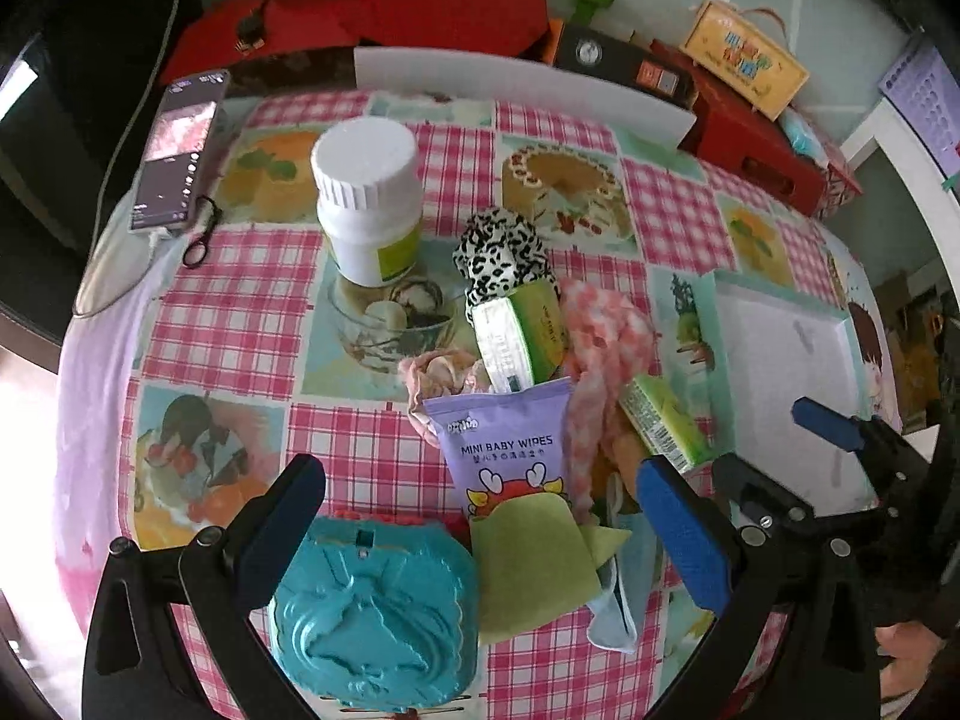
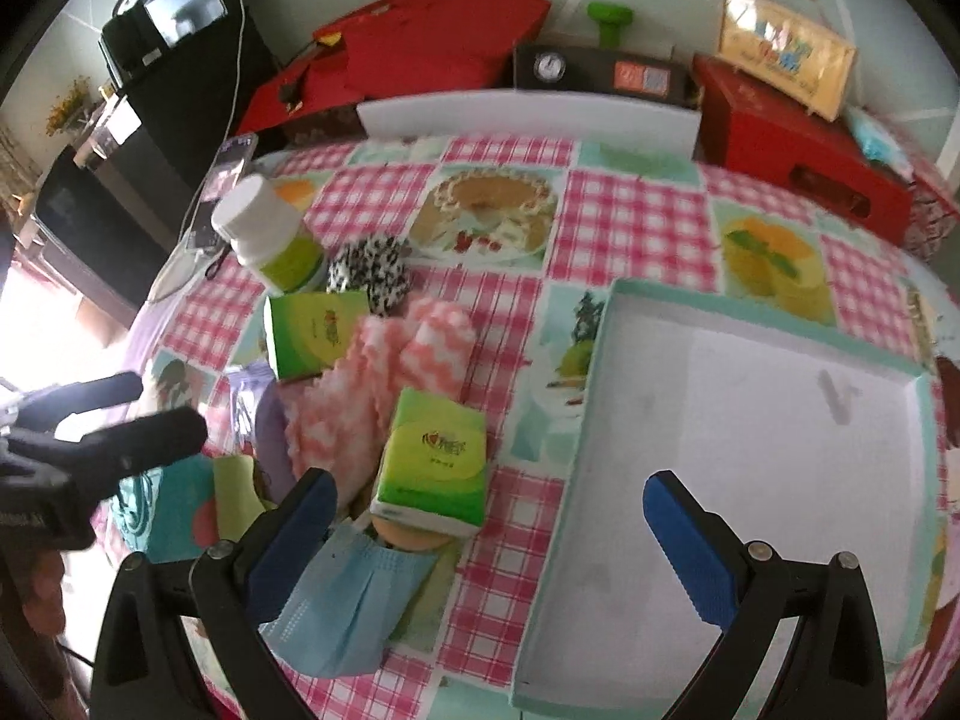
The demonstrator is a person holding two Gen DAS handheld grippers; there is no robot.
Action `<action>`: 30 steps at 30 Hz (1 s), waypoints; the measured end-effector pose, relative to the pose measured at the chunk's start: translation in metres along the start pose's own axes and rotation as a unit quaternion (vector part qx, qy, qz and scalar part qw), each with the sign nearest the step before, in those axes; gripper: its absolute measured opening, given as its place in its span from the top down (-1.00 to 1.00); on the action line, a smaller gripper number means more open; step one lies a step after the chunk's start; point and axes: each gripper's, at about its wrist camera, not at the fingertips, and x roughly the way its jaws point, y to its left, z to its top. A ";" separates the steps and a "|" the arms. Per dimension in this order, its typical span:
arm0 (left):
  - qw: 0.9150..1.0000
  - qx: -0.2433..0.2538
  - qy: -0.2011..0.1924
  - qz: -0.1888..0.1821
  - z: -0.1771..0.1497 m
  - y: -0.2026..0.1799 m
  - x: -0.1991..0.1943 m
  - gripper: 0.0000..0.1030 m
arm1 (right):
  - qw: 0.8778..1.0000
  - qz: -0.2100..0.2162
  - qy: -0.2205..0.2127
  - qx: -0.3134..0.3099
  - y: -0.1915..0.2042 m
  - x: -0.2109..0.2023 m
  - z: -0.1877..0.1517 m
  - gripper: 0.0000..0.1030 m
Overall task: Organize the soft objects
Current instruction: 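Grasp the purple baby wipes pack with the left tool while the right tool grasps the green-white box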
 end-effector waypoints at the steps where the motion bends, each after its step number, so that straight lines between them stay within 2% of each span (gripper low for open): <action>1: 1.000 0.001 0.008 -0.001 0.002 0.000 0.003 -1.00 | 1.000 0.007 0.008 0.003 -0.001 0.005 -0.001 -1.00; 5: 1.000 0.010 0.026 0.012 0.009 -0.001 0.014 -0.99 | 1.000 0.019 0.025 -0.002 0.002 0.017 -0.002 -0.97; 6: 0.999 0.011 0.032 0.014 0.010 0.000 0.018 -0.99 | 0.999 0.020 0.026 -0.006 0.004 0.019 -0.003 -0.91; 12: 0.999 0.005 0.052 0.002 0.012 0.001 0.030 -0.97 | 0.999 0.033 0.033 -0.019 0.012 0.024 0.000 -0.67; 19: 0.998 0.010 0.060 -0.001 0.013 -0.004 0.040 -0.95 | 0.997 0.052 0.044 -0.023 0.017 0.036 0.002 -0.58; 22: 0.998 0.009 0.065 -0.005 0.014 -0.004 0.043 -0.67 | 0.997 0.055 0.050 -0.020 0.018 0.041 0.003 -0.49; 26: 0.998 0.002 0.068 -0.009 0.014 -0.003 0.046 -0.58 | 0.996 0.067 0.057 -0.009 0.016 0.048 0.003 -0.24; 27: 0.998 0.000 0.068 -0.012 0.014 -0.002 0.046 -0.50 | 0.996 0.067 0.057 -0.006 0.015 0.049 0.003 -0.17; 28: 0.998 -0.001 0.068 -0.014 0.014 -0.002 0.046 -0.31 | 0.996 0.065 0.056 -0.003 0.014 0.049 0.003 -0.08; 30: 0.997 -0.005 0.071 -0.022 0.013 -0.001 0.048 -0.16 | 0.996 0.068 0.057 0.004 0.011 0.050 0.002 -0.05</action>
